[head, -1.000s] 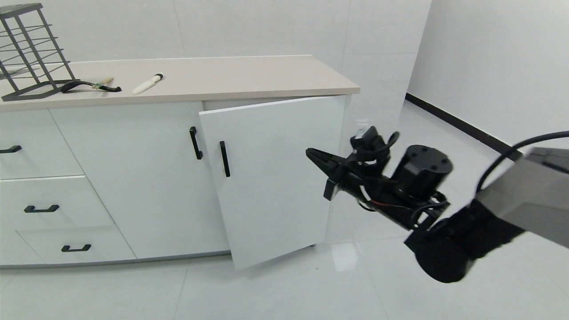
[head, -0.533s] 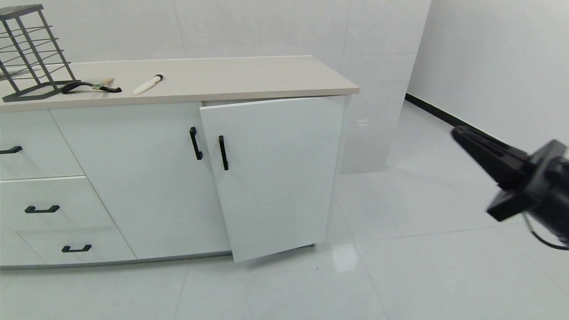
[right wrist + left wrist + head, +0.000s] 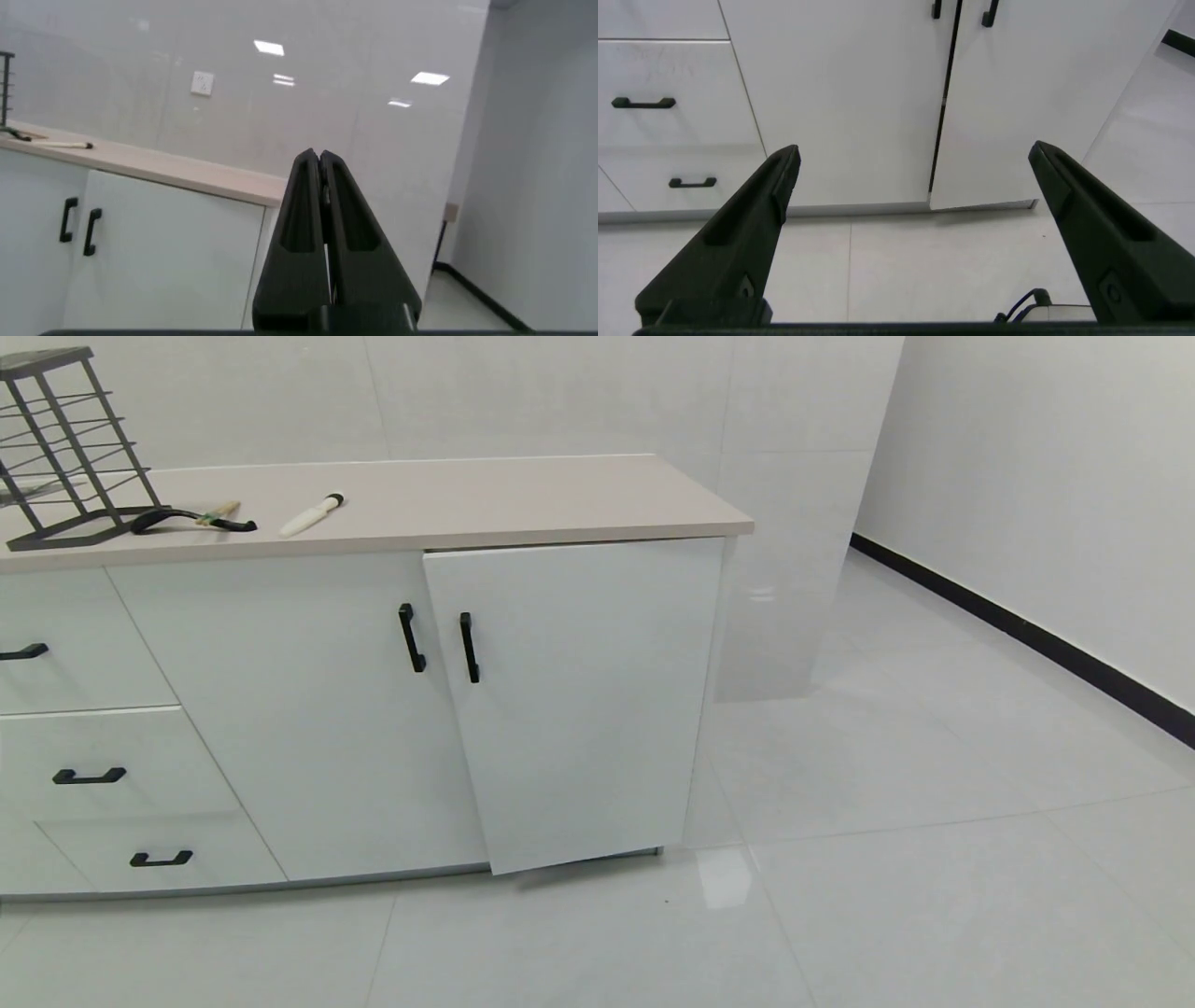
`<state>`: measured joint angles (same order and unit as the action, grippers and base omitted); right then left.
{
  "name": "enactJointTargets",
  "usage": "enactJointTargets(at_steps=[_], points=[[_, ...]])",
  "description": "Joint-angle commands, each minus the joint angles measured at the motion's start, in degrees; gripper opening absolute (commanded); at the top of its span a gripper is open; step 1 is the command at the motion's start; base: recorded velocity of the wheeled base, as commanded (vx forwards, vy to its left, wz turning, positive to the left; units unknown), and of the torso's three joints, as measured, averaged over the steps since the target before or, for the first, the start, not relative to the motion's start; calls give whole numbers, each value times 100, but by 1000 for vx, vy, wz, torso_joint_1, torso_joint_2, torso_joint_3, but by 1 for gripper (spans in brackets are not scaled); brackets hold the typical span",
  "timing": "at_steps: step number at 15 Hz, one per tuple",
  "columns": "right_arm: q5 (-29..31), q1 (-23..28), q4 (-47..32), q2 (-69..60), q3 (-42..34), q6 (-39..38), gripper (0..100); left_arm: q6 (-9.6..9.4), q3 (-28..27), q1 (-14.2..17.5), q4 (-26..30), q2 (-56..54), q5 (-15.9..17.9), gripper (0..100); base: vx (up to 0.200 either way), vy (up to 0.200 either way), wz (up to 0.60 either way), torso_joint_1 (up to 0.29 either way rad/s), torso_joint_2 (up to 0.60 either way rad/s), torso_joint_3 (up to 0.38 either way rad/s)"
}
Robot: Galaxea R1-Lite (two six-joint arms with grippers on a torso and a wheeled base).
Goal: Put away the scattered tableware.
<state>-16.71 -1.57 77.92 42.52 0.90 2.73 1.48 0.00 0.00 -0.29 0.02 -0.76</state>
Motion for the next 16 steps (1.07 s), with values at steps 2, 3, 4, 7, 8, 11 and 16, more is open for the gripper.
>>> enactJointTargets(at_steps=[2,3,4,7,8,11,16], points=[[-16,359,-963,-2011,-90,-36,0,2,0,0,-6,-2,-4,100,0,0,0,0,0,0],[-16,359,-1139,-2195,-90,-45,0,2,0,0,-6,-2,-4,100,0,0,0,0,0,0],[-43,342,-1315,-2389,-90,-45,0,2,0,0,-6,-2,-4,100,0,0,0,0,0,0],[-473,315,-2071,-3206,-90,26,0,2,0,0,-6,-2,-12,100,0,0,0,0,0,0],[-482,359,-2782,-3769,-90,26,0,2,0,0,-6,-2,-4,100,0,0,0,0,0,0],[81,342,-4233,-3901,-90,-1,0,2,0,0,-6,-2,-12,100,0,0,0,0,0,0],[1320,166,-7942,-4226,-64,-150,0,2,0,0,-6,-2,-12,100,0,0,0,0,0,0]])
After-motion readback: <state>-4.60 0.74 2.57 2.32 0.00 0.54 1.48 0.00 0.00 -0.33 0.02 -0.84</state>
